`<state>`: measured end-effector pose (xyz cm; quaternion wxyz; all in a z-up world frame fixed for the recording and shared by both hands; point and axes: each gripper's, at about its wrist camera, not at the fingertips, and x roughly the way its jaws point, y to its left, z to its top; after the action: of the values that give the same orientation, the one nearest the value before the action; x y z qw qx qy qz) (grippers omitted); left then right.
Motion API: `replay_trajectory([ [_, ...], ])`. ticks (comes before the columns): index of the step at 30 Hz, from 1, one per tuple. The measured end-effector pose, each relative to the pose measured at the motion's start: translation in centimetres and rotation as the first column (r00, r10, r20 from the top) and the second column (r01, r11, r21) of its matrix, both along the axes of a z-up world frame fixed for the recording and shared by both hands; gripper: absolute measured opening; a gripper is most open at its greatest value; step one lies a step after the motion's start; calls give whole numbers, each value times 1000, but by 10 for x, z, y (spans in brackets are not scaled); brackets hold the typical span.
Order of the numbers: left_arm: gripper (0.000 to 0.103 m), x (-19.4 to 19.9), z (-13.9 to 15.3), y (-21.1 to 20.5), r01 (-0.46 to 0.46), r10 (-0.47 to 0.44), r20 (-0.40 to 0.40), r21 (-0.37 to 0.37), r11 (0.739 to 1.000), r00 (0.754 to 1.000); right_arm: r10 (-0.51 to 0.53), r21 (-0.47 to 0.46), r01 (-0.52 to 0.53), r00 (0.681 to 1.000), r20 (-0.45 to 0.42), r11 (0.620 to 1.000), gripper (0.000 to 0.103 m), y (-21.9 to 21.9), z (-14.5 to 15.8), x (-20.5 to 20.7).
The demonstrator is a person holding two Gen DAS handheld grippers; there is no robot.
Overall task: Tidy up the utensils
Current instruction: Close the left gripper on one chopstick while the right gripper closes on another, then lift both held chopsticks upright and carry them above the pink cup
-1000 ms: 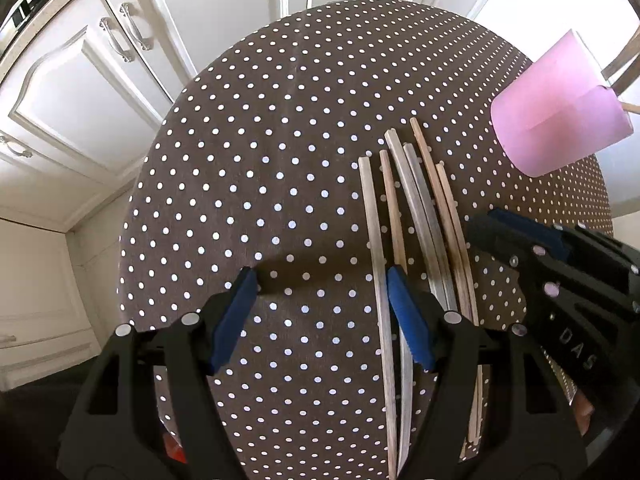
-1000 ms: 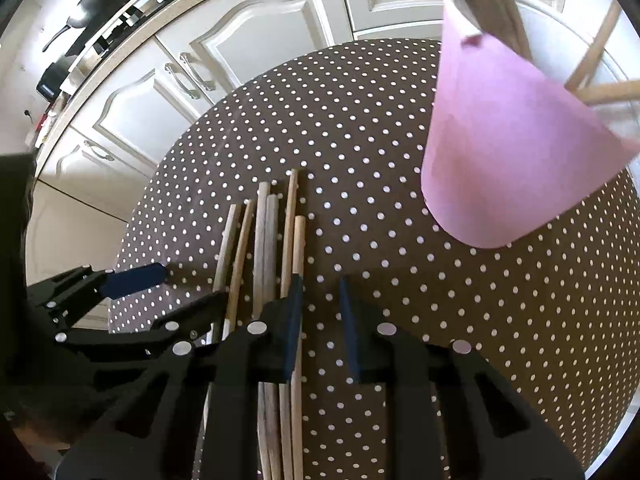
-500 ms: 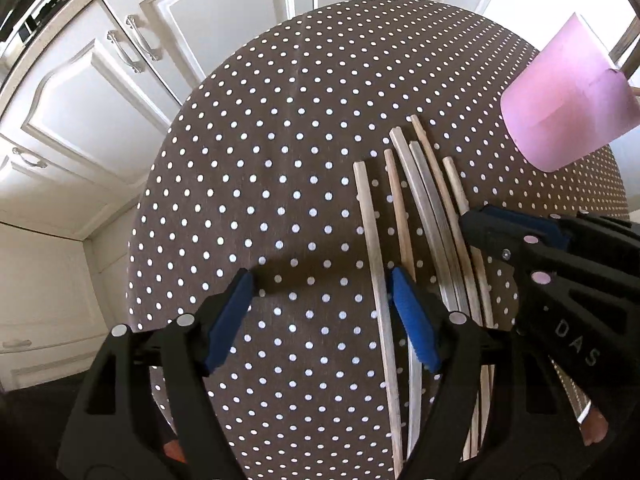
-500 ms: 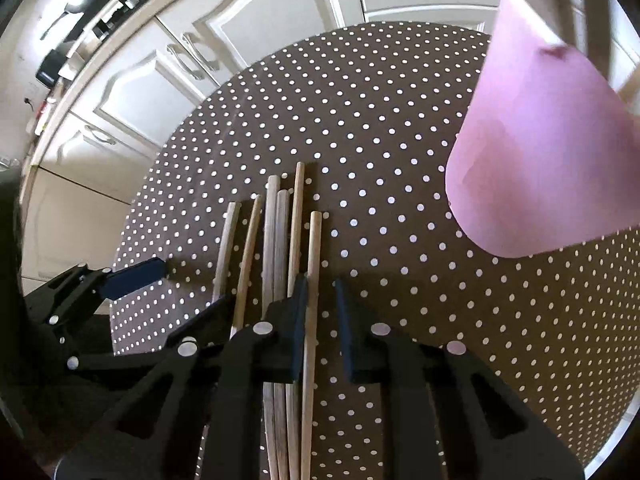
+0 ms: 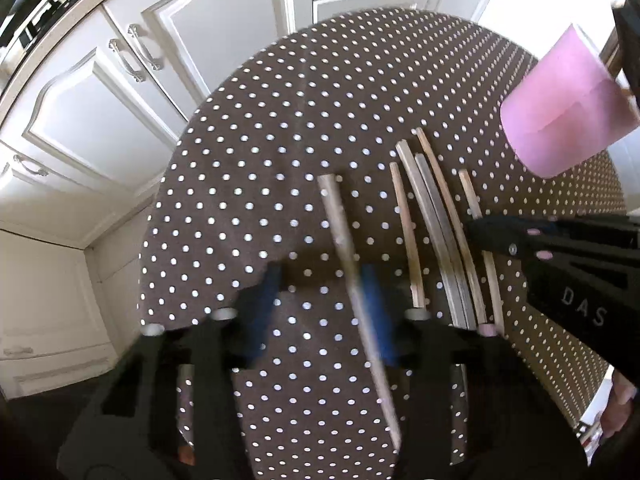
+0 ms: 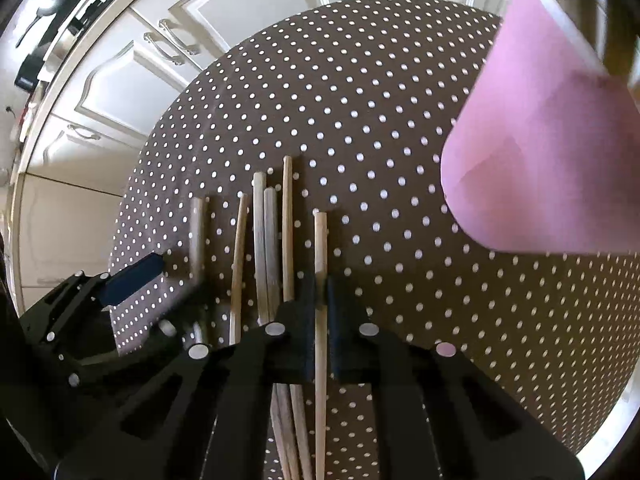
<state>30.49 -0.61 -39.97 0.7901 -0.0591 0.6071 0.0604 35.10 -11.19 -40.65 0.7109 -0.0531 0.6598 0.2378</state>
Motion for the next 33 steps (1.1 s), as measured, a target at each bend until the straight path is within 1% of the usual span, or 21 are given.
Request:
replay_trajectory([
  [1,27,-2,1,1,0,0,4,-2,1000,1000,-1,1,1,1000,-2,1000,5,-2,0,-2],
  [2,17,-3,1,2,6,-6,8,-10,1000,1000,-5,6,5,1000,-6,1000,5,-4,-1,-5],
  [3,11,-4,1,3,10,-10,11,-26,1000,1000,-10,11,10,1000,-8,1000,5,-7,-1,-7],
  [5,6,-8,1,7,-3,4,13,-71,998,1000,-16,23,16,1000,-4,1000,5,-9,1,-13],
  [8,6,-14,4,11,5,-3,26,-99,995,1000,-28,49,28,1000,10,998,5,-15,5,-24],
  [12,5,-25,22,19,0,12,74,-164,986,997,-63,87,60,997,38,994,5,-23,17,-45],
  [14,5,-30,31,19,0,18,95,-182,983,995,-80,105,73,995,57,992,5,-25,24,-55],
  [16,5,-37,45,18,21,7,130,-212,977,992,-95,122,84,992,82,989,5,-28,35,-65],
  [19,5,-48,65,8,58,-22,177,-202,978,984,-121,154,101,984,129,983,5,-36,55,-81],
  [22,5,-63,87,3,103,-53,239,-202,974,969,-141,172,109,972,190,979,5,-46,78,-94],
  [28,5,-83,126,-4,165,-93,330,-198,966,940,-215,252,140,929,302,958,5,-61,124,-120],
  [30,5,-90,141,-7,184,-105,357,-196,963,928,-238,282,143,909,343,949,5,-67,141,-129],
  [32,5,-96,156,-9,195,-108,384,-195,961,917,-258,301,147,891,372,942,5,-66,149,-131],
  [33,5,-99,161,-11,201,-111,396,-193,960,911,-274,320,149,877,394,936,5,-70,158,-135],
])
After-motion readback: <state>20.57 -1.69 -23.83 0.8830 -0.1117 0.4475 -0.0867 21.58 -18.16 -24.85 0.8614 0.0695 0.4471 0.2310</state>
